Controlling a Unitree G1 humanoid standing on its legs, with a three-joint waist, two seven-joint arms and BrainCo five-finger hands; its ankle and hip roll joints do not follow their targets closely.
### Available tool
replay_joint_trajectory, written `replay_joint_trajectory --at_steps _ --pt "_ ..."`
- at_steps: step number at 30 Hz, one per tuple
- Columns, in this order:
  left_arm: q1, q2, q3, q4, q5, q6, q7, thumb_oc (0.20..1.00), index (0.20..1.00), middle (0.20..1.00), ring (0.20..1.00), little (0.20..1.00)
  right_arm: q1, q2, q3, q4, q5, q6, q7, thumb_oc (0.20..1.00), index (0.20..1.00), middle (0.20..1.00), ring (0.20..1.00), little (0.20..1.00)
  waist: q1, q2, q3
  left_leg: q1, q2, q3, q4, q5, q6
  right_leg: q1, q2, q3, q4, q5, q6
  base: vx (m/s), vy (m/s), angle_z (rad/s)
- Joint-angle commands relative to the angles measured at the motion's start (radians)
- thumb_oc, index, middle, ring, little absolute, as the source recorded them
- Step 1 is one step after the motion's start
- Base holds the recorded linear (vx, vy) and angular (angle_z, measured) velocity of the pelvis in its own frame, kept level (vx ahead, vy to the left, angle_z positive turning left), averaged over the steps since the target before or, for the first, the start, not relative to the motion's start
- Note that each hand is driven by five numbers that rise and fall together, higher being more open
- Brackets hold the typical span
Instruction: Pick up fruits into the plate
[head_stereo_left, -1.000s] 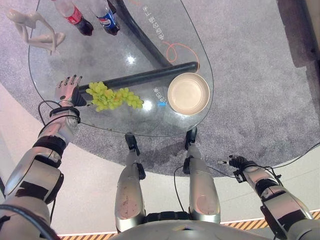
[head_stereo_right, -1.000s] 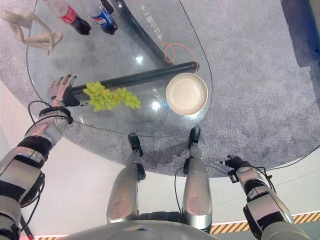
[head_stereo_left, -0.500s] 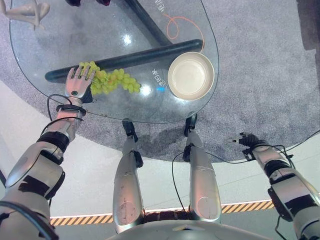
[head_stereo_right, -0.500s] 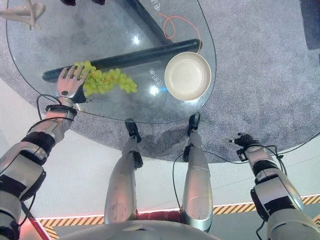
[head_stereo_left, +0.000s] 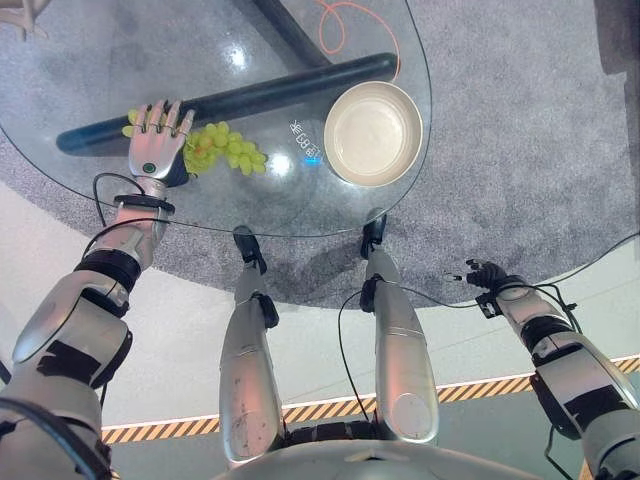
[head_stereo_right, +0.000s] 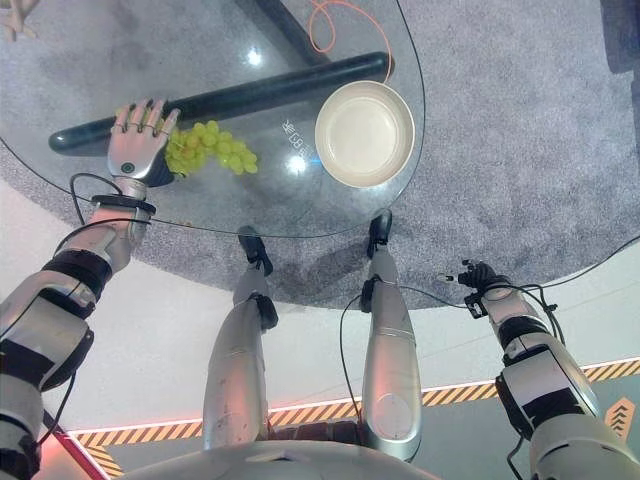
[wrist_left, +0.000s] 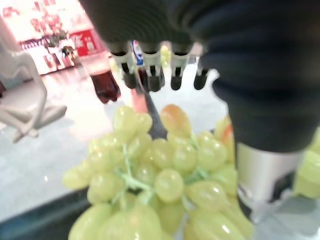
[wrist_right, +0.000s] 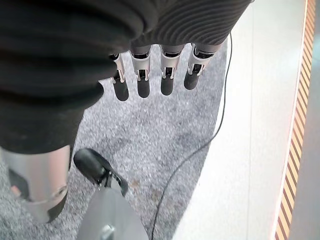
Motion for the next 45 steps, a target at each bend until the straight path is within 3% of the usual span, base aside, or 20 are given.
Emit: replay_joint_trajectory --at_steps 1,8,17,21,27,32,37,45 --pt "-0.047 0.026 0.052 0.056 -0.084 0.042 0.072 1.0 1.0 1.0 1.0 1.0 0.1 -0.007 0.037 -0.028 0.005 -0.005 -0.016 1.0 1.0 1.0 1.0 1.0 -0.009 -0.036 -0.012 -0.09 -0.081 0.011 0.146 -0.12 0.004 -0.066 0.098 0.044 0.102 -0.061 -0.026 0.0 0.0 0.0" --pt "-0.115 0.014 0.056 0.137 -0.09 0.094 0.005 1.0 1.0 1.0 1.0 1.0 0.125 0.017 0.04 -0.037 0.026 -0.03 -0.045 1.0 1.0 1.0 1.0 1.0 -0.031 -0.051 -0.012 -0.113 -0.075 0.013 0.158 -0.123 -0.001 -0.085 0.101 0.047 0.101 -0.055 -0.027 0.0 0.0 0.0" --pt "-0.193 0.018 0.026 0.228 -0.129 0.097 -0.087 1.0 1.0 1.0 1.0 1.0 0.112 -0.005 0.04 -0.054 0.054 -0.073 -0.067 1.0 1.0 1.0 1.0 1.0 -0.056 -0.065 -0.012 -0.156 -0.063 0.032 0.198 -0.132 -0.006 -0.129 0.103 0.044 0.112 -0.045 -0.028 0.0 0.006 -0.02" --pt "-0.206 0.002 -0.037 0.249 -0.119 0.052 -0.296 1.0 1.0 1.0 1.0 1.0 0.107 -0.013 0.04 -0.095 0.051 -0.07 -0.08 1.0 1.0 1.0 1.0 1.0 -0.065 -0.066 -0.012 -0.177 -0.064 0.032 0.209 -0.138 -0.006 -0.15 0.1 0.045 0.115 -0.039 -0.025 0.0 0.0 0.0" --pt "-0.174 -0.024 -0.1 0.245 -0.133 0.04 -0.42 1.0 1.0 1.0 1.0 1.0 0.081 -0.04 0.039 -0.127 0.04 -0.055 -0.07 1.0 1.0 1.0 1.0 1.0 -0.072 -0.057 -0.012 -0.174 -0.07 0.037 0.204 -0.139 -0.002 -0.154 0.103 0.053 0.113 -0.036 -0.021 0.02 0.034 0.0" --pt "-0.157 -0.03 -0.15 0.212 -0.187 0.035 -0.62 1.0 1.0 1.0 1.0 1.0 0.063 -0.07 0.039 -0.157 0.024 -0.04 -0.073 1.0 1.0 1.0 1.0 1.0 -0.079 -0.042 -0.012 -0.187 -0.072 0.04 0.214 -0.138 -0.002 -0.168 0.102 0.067 0.117 -0.035 -0.021 0.03 0.052 -0.04" --pt "-0.125 -0.04 -0.152 0.154 -0.253 0.02 -0.77 1.0 1.0 1.0 1.0 1.0 0.07 -0.086 0.031 -0.198 0.005 -0.009 -0.076 1.0 1.0 1.0 1.0 1.0 -0.079 -0.03 -0.012 -0.186 -0.077 0.042 0.211 -0.139 0.0 -0.17 0.103 0.072 0.118 -0.04 -0.022 0.0 0.0 0.0" --pt "-0.049 -0.047 -0.115 0.049 -0.405 0.004 -0.914 1.0 1.0 1.0 1.0 1.0 0.064 -0.104 0.012 -0.221 -0.033 0.025 -0.059 1.0 1.0 1.0 1.0 1.0 -0.069 -0.007 -0.012 -0.169 -0.082 0.045 0.208 -0.139 0.001 -0.152 0.092 0.069 0.116 -0.045 -0.018 0.01 0.012 -0.01"
